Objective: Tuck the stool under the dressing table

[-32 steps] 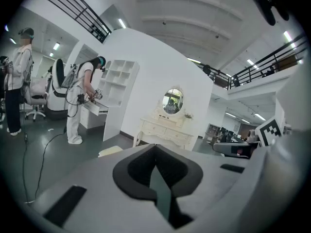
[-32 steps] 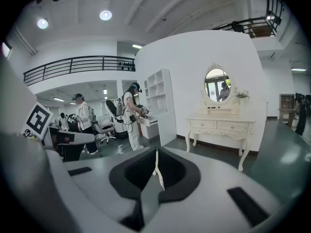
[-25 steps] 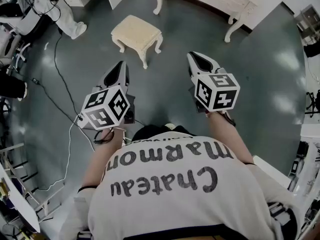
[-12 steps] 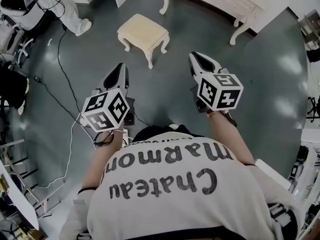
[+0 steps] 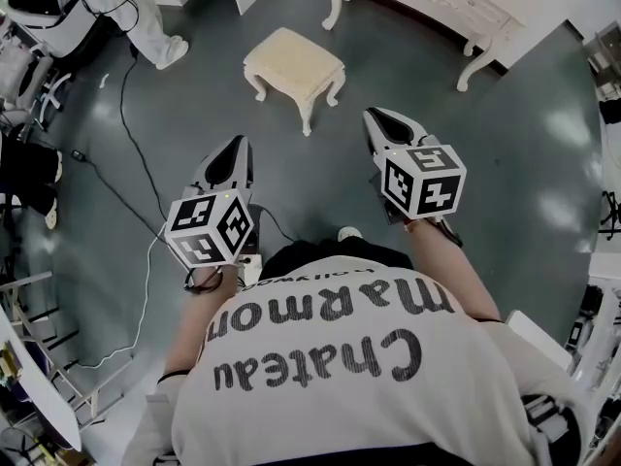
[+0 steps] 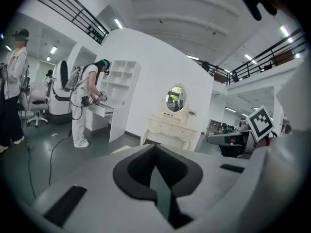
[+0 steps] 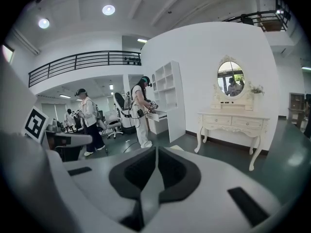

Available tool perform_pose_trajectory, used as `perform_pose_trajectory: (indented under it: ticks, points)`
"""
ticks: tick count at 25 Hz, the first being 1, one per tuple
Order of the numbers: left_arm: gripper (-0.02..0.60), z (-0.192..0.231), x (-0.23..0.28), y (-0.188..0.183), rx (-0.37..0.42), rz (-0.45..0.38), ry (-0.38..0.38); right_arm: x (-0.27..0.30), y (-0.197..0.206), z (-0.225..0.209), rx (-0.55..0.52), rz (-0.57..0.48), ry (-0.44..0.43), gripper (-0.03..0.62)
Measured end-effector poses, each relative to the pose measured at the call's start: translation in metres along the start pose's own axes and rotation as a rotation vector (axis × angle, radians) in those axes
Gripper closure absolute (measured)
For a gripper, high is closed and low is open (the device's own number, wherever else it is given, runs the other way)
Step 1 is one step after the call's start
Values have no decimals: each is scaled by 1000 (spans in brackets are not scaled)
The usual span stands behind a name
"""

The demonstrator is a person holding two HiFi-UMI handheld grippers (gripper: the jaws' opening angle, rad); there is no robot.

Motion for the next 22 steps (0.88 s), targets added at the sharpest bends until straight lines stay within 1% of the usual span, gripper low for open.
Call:
perform_pose_trajectory:
  ticks: [6, 12, 22]
  points:
    - [560, 12, 15, 1, -37, -3, -17, 18, -10, -6, 7, -10, -11, 560]
    - [560, 20, 50, -8, -42, -12, -38, 57, -14, -27, 17, 7, -39, 560]
    - [560, 44, 114, -44, -56, -63, -78, 136, -59, -55, 9, -4, -118, 560]
Point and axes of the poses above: the fingertips, and each gripper's own axes: x forward along the fingers, z to its left, y out of its underside, the point moved 7 cm from there along -x, backward along the fingers, and after that the axes turned 14 degrees about y, right-handed, at the moved point
